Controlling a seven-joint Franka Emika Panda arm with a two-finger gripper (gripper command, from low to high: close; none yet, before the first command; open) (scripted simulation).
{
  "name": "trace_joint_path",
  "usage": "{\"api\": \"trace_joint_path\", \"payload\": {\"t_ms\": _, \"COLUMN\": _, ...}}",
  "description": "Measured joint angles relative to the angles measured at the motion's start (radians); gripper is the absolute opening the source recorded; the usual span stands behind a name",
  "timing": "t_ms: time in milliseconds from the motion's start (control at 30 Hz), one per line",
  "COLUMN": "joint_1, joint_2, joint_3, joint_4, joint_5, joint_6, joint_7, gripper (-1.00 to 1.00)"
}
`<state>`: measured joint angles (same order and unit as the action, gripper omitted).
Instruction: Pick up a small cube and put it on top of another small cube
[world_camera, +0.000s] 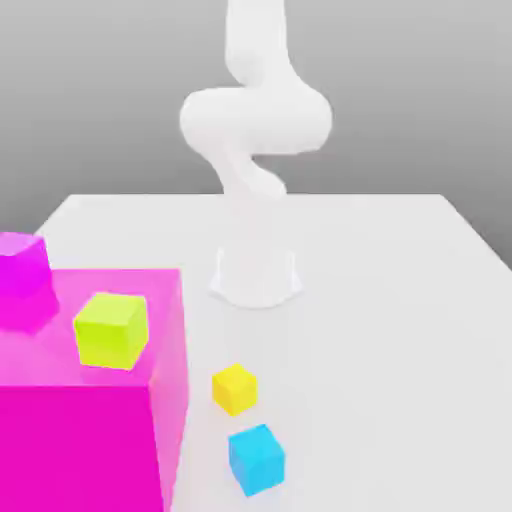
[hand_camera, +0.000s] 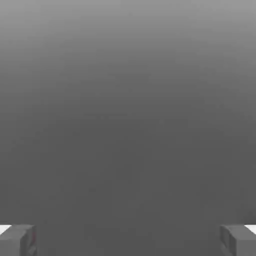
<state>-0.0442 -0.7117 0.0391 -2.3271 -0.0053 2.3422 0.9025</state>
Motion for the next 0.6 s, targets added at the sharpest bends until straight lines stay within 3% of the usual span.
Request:
{"api": "trace_joint_path", "payload": {"t_ms": 300, "joint_1": -0.144, "joint_2": 0.321, "joint_3": 0.135, "joint_4": -0.098, "joint_5": -0.044, "joint_6": 0.152, "joint_7": 0.392, "gripper": 0.00}}
{"api": "trace_joint_path", "payload": {"t_ms": 600, "joint_1": -0.211, "joint_2": 0.640, "joint_3": 0.193, "joint_4": -0.194, "joint_5": -0.119, "joint_6": 0.301, "joint_7": 0.799, "gripper": 0.00}}
